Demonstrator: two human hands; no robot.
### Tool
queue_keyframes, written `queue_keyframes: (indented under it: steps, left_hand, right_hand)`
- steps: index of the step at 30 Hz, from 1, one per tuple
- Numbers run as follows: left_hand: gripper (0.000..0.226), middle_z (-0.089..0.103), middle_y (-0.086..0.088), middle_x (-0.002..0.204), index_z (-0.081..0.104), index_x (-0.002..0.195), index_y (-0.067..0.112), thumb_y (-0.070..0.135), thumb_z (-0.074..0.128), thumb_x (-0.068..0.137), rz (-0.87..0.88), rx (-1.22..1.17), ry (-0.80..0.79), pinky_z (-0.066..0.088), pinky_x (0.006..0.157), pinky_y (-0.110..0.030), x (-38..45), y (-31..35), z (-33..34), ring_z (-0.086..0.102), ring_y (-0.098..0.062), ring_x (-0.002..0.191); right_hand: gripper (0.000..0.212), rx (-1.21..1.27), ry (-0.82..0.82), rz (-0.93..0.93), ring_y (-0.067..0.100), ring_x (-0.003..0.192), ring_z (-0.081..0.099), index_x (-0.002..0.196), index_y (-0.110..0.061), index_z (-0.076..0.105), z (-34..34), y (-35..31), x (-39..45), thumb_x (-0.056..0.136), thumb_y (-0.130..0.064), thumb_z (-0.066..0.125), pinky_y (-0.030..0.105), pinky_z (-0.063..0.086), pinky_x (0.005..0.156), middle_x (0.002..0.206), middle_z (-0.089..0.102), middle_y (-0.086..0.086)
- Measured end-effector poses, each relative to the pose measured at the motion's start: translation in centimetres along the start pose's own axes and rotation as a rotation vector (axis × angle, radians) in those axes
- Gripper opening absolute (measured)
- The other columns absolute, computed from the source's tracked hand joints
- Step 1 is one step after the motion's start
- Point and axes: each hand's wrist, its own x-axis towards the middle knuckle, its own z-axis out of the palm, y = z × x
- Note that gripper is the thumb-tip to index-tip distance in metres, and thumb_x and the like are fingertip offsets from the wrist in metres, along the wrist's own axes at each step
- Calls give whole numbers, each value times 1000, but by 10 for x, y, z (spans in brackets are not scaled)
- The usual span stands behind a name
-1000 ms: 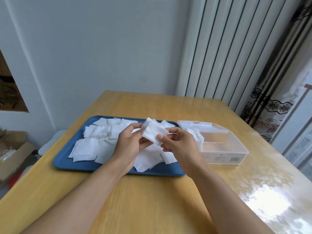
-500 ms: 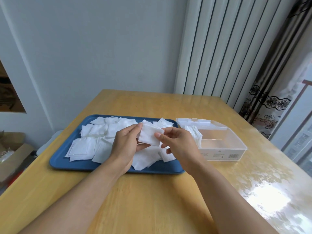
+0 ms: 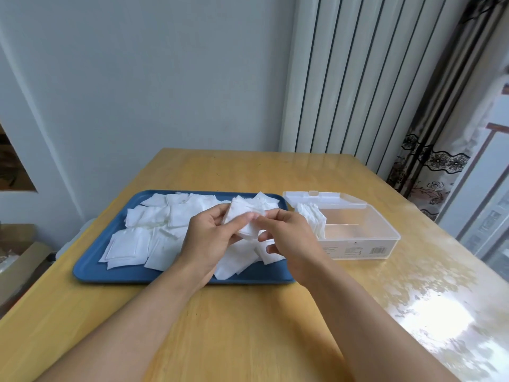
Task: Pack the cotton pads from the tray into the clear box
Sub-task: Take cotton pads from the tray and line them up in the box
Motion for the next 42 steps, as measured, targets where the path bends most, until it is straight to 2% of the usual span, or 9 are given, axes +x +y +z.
queue_keyframes:
  steps: [4, 8, 14, 17, 20, 26, 32, 36, 42]
  left_hand:
    - [8, 76, -8, 85, 78, 85, 12, 15, 75, 91, 9, -23, 148, 58, 81, -34, 3, -1, -5, 70, -20, 78]
    - [6, 71, -3, 87, 76, 84, 17, 12, 77, 87, -11, -239, 355, 56, 78, -29, 15, 10, -23, 66, -16, 82]
    - [12, 62, 0, 83, 66, 83, 16, 9, 76, 85, -99, -354, 481, 53, 80, -27, 29, 8, -42, 60, -17, 86]
    - [6, 67, -4, 95, 68, 89, 16, 13, 73, 88, -135, -312, 500, 56, 97, -38, 32, 3, -45, 64, -19, 92]
    - [9, 72, -8, 110, 69, 100, 15, 13, 69, 91, -180, -344, 499, 58, 96, -42, 35, 1, -50, 69, -20, 100]
    - [15, 71, -16, 115, 67, 107, 8, 9, 63, 93, -181, -400, 488, 61, 86, -40, 39, 0, -53, 73, -28, 99]
    - [14, 77, -12, 102, 72, 92, 14, 10, 58, 94, -99, -187, 413, 55, 100, -53, 35, -3, -49, 73, -33, 104]
    - [22, 77, -9, 104, 73, 95, 18, 31, 60, 82, -24, 21, 292, 53, 100, -57, 30, -4, -44, 71, -32, 106]
    - [15, 74, -2, 99, 72, 97, 18, 26, 60, 100, -37, 58, 144, 53, 85, -37, 25, 0, -33, 69, -22, 98]
  right_hand:
    - [16, -62, -35, -17, 5, 66, 62, 84, -19, 67, 3, 2, -4, 86, -29, 80, 25, 48, 62, 78, 69, -10]
    - [12, -442, 73, -206, -3, 60, 57, 92, -25, 69, 1, 8, -1, 86, -25, 79, 15, 45, 50, 87, 68, -11]
    - [36, -820, -170, -253, 5, 86, 57, 115, -34, 67, 11, 21, -4, 82, -38, 81, 16, 43, 69, 102, 62, -16]
    - [49, -773, -166, -219, 4, 87, 59, 128, -34, 60, 21, 20, -4, 85, -51, 75, 19, 44, 71, 106, 60, -14]
    - [59, -733, -115, -181, 7, 86, 61, 135, -31, 57, 35, 18, 0, 85, -58, 71, 24, 48, 72, 100, 63, -9]
    - [44, -535, -26, -154, 2, 75, 62, 129, -30, 60, 50, 17, 2, 88, -25, 75, 16, 47, 56, 87, 64, -12]
    - [29, -277, 134, -193, 14, 80, 69, 115, -32, 65, 19, 7, 3, 90, -19, 74, 25, 58, 66, 94, 65, -6]
    - [20, -125, 170, -200, 6, 71, 70, 109, -23, 72, 10, 3, 4, 92, -12, 70, 31, 61, 75, 92, 73, -6]
    - [28, -129, 31, -248, 8, 63, 62, 107, -30, 69, 4, -4, 2, 86, -14, 78, 28, 51, 64, 88, 68, -3]
